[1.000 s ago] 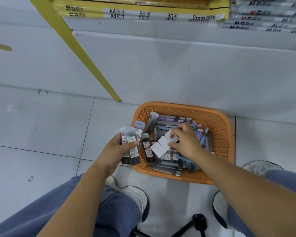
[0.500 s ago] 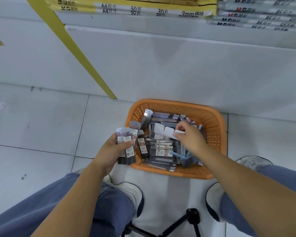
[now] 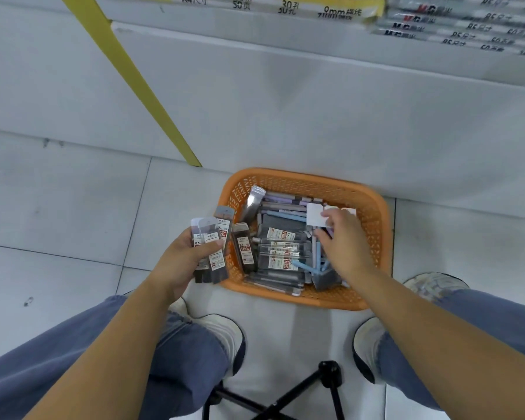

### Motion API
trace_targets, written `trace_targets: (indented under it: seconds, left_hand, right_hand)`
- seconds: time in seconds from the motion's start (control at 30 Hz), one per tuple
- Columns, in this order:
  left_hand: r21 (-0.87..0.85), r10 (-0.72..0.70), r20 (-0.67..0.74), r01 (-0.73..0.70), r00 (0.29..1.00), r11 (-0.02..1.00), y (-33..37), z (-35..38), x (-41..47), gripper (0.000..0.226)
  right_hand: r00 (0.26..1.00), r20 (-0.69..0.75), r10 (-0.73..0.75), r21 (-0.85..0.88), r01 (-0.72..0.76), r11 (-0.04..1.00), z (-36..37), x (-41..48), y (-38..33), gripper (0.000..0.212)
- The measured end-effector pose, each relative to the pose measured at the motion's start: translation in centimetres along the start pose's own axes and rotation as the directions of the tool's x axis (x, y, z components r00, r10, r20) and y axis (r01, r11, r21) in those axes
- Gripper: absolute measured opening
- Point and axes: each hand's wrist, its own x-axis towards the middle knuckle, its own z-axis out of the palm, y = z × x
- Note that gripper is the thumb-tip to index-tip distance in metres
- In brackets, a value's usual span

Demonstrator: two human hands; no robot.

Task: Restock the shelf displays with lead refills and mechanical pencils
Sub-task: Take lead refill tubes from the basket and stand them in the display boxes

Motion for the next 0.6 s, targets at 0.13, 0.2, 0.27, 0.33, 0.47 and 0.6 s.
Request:
trace_targets:
  seconds: [0.13,0.2,0.27,0.33,0.47,0.6]
  left_hand:
    - [-0.010,-0.002,0.006,0.002,1.000,1.000,0.1,-0.3,0.0,0.029]
    - [-0.010,-0.009,0.014,0.009,1.000,1.000,-0.1,-0.3,0.0,0.029]
    - [-0.010,-0.019,0.018,0.019,1.000,1.000,-0.1,-0.2,0.0,0.027]
    - [-0.004,-0.026,0.021,0.026,0.999,1.000,-0.1,0.0,0.0,0.026]
    - [0.004,-0.044,0.044,0.044,0.998,0.999,-0.1,0.6,0.1,0.027]
    - [0.017,-0.065,0.068,0.064,0.996,0.998,-0.1,1.3,-0.1,0.022]
  right_hand:
    - [0.905,0.407,-0.125,0.007,0.134,0.991,3.6,-1.2,-2.3,0.060]
    - [0.898,0.427,-0.103,-0.096,0.159,0.983,4.5,-1.0,-2.4,0.076]
    - [0.908,0.413,-0.078,-0.248,0.194,0.949,4.9,-0.5,-2.4,0.078]
    - [0.911,0.407,-0.065,-0.343,0.219,0.913,4.9,-0.1,-2.4,0.069]
    - [0.890,0.453,-0.043,-0.193,0.145,0.970,4.8,0.2,-1.8,0.054]
    - [0.894,0.447,-0.011,0.064,-0.019,0.998,4.0,0.4,-1.5,0.037]
